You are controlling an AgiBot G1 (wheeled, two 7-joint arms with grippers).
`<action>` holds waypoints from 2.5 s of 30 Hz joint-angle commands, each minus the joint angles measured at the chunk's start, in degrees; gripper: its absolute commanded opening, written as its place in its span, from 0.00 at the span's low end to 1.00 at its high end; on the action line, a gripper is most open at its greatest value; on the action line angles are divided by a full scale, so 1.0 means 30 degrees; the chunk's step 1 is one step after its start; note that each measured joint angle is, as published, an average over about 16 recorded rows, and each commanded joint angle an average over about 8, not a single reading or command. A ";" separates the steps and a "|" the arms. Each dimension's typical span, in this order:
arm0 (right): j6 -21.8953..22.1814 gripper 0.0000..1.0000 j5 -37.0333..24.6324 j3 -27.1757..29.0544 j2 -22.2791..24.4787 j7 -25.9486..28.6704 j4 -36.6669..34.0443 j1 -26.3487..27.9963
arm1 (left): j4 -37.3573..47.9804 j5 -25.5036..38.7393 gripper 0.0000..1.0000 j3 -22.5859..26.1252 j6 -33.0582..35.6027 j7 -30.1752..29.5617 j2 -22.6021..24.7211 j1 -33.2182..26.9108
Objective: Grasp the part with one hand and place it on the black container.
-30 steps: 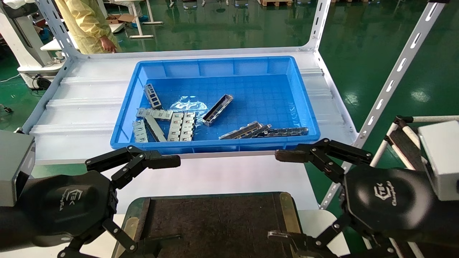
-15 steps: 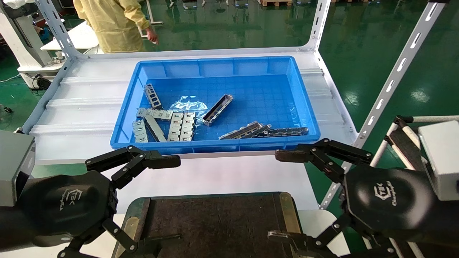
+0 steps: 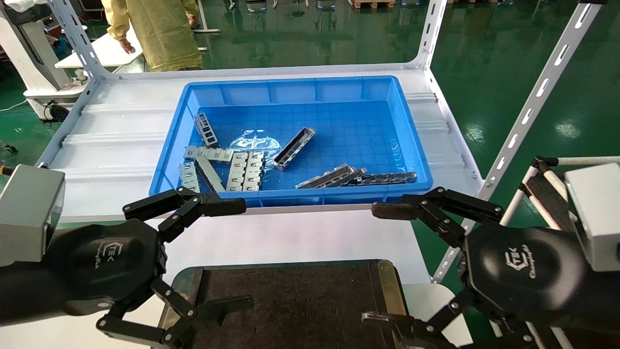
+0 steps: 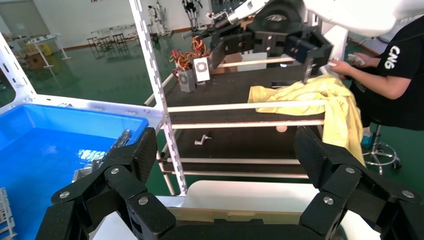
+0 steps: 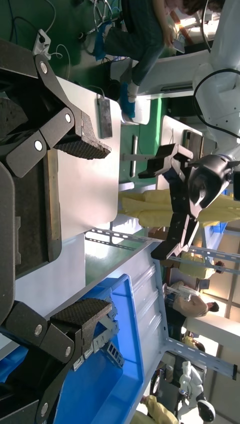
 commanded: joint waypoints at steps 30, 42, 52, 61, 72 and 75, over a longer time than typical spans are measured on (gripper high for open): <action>0.0006 1.00 0.0014 -0.0021 0.0007 -0.0011 -0.0003 0.0007 | 1.3336 0.7435 1.00 0.3123 -0.6090 0.4742 0.9044 -0.7724; 0.0010 1.00 0.0019 -0.0029 0.0011 -0.0015 -0.0003 0.0009 | 1.9947 0.8460 1.00 0.3445 -1.0134 0.7325 1.2610 -0.9779; 0.0012 0.85 0.0023 -0.0036 0.0013 -0.0018 -0.0003 0.0010 | 2.1428 0.8601 0.96 0.3955 -1.2447 0.7503 1.3552 -0.9952; 0.0015 0.00 0.0027 -0.0042 0.0016 -0.0021 -0.0003 0.0012 | 2.0940 0.8625 0.00 0.4910 -1.3388 0.6600 1.3584 -0.9659; 0.0018 0.00 0.0032 -0.0049 0.0018 -0.0024 -0.0003 0.0013 | 2.0729 0.8227 0.00 0.5819 -1.4178 0.5814 1.3527 -0.9421; 0.0019 0.00 0.0033 -0.0051 0.0019 -0.0025 -0.0003 0.0014 | 2.0748 0.8075 0.00 0.5993 -1.4321 0.5726 1.3508 -0.9374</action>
